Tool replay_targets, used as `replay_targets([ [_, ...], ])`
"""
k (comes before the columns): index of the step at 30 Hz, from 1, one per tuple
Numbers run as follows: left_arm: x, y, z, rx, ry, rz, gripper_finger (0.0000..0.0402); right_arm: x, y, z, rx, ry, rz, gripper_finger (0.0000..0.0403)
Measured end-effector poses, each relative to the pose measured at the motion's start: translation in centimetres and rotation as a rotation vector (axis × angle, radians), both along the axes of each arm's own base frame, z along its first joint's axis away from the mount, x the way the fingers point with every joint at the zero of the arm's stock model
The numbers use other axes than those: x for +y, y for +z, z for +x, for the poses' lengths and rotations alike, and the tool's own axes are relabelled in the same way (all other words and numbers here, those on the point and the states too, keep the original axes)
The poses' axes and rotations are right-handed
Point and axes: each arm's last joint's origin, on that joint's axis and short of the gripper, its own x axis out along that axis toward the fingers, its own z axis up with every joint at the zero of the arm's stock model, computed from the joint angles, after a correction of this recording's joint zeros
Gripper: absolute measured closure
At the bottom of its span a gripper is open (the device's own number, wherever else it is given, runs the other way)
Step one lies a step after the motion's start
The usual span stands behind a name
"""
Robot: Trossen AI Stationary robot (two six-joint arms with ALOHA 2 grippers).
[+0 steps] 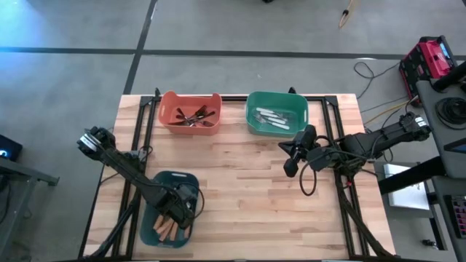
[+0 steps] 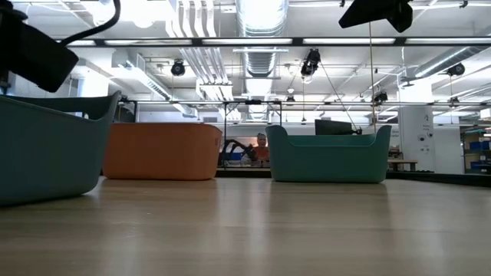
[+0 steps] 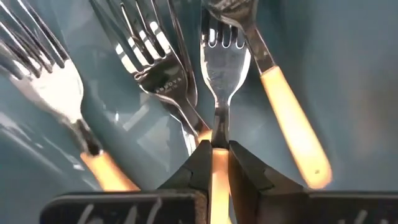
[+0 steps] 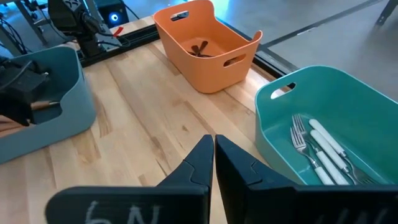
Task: Sort silverware by color (type)
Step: Adjust the orange forks in the blue-green bin
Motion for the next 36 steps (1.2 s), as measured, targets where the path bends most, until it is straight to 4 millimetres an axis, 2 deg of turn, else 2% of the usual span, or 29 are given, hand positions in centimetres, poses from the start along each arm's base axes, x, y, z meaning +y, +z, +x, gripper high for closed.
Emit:
replay_targets([
  [17,-0.5,2.7,0.7,-0.005,0.043,-0.003,0.0389,0.0,0.0,0.0,0.003,0.005,-0.007,0.0394],
  [30,-0.2,2.9,0.3,0.075,0.3,0.02,0.0389,0.0,0.0,0.0,0.011,0.015,-0.019,0.0394],
  [36,0.1,2.4,0.0,0.086,0.431,0.054,0.0389,0.0,0.0,0.0,0.011,0.015,-0.019,0.0394],
])
